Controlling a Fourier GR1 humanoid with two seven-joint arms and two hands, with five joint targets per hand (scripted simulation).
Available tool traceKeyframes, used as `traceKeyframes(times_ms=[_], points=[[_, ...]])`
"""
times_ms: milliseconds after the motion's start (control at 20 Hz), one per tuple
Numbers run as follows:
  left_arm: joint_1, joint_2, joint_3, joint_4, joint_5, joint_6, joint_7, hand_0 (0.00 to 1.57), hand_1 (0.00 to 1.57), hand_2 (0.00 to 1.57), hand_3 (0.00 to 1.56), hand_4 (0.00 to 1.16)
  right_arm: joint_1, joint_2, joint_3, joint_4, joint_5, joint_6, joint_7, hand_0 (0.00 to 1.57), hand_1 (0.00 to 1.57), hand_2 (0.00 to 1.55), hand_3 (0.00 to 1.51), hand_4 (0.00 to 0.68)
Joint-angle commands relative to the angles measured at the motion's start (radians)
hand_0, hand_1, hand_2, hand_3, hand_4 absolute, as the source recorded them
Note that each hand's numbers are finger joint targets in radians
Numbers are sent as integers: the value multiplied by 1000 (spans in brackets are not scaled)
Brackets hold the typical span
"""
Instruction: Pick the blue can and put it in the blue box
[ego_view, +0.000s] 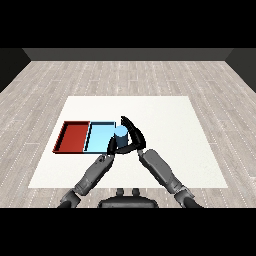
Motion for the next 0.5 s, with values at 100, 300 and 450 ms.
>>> traceKeyframes(times_ms=[100, 300, 450], points=[[20, -14, -33, 23, -29, 67, -52, 1571, 1571, 1571, 1503, 1133, 77, -20, -63, -88, 31, 63, 18, 0, 0, 0, 0, 0], [-13, -14, 73, 43, -50, -3, -17, 1571, 1571, 1571, 1503, 1128, 191, -57, -75, -278, 41, 58, 71, 0, 0, 0, 0, 0], [30, -12, 36, -25, -92, 27, 35, 1571, 1571, 1571, 1494, 1125, 261, -91, -108, -379, 49, 39, 84, 0, 0, 0, 0, 0]])
